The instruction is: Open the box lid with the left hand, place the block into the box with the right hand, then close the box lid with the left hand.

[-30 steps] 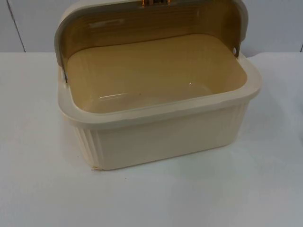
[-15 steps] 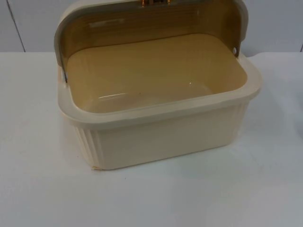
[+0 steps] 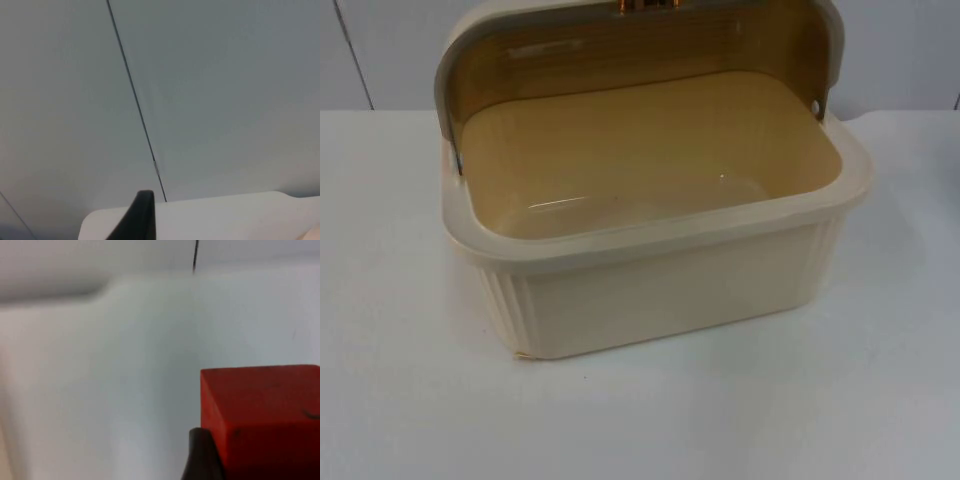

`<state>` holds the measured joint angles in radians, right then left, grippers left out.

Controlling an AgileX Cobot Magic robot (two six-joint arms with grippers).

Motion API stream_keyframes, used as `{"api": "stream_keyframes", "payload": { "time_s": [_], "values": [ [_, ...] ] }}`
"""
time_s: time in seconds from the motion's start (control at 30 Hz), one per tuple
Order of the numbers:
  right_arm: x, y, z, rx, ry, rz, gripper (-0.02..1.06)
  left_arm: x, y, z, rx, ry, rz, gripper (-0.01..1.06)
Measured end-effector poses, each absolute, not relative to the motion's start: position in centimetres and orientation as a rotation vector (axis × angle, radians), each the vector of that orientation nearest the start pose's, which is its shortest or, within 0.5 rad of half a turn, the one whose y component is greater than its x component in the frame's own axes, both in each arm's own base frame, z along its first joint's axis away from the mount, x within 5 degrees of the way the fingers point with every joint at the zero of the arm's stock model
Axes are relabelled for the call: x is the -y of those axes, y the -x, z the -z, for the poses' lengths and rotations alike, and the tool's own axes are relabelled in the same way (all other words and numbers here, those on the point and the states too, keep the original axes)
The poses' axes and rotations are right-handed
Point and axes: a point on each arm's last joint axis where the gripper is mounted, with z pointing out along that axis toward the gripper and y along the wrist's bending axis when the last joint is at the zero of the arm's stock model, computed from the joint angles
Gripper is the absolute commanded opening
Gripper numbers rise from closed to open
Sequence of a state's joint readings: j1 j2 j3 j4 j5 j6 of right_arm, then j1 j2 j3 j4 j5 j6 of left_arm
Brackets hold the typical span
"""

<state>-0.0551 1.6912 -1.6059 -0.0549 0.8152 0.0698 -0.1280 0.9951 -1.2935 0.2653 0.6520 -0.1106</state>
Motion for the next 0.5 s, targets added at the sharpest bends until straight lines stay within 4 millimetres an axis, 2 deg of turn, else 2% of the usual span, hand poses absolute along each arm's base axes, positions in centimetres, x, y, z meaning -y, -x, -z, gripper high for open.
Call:
{"api": "stream_keyframes", "payload": {
  "time_s": [0.13,0.17,0.2,0.33,0.4,0.5],
  "values": [
    [2.4,-37.4,-40.2,-2.242,-0.118,0.056,0.0,1.0,-18.9,-47.4,-1.814,-0.096,-0.127,1.05],
    [2.4,-37.4,-40.2,-2.242,-0.118,0.056,0.0,1.0,-18.9,-47.4,-1.814,-0.096,-0.127,1.05],
    [2.4,-36.7,-42.0,-2.19,-0.107,0.06,0.0,1.0,-18.9,-47.4,-1.814,-0.096,-0.127,1.05],
    [2.3,-34.7,-45.0,-2.098,-0.089,0.068,0.0,1.0,-18.9,-47.4,-1.812,-0.096,-0.126,1.05],
    [2.2,-34.1,-45.6,-2.079,-0.087,0.07,0.0,1.0,-18.9,-47.4,-1.812,-0.096,-0.126,1.05],
    [2.1,-32.1,-47.5,-2.021,-0.067,0.079,0.0,1.0,-18.9,-47.4,-1.812,-0.096,-0.126,1.05]
  ]
}}
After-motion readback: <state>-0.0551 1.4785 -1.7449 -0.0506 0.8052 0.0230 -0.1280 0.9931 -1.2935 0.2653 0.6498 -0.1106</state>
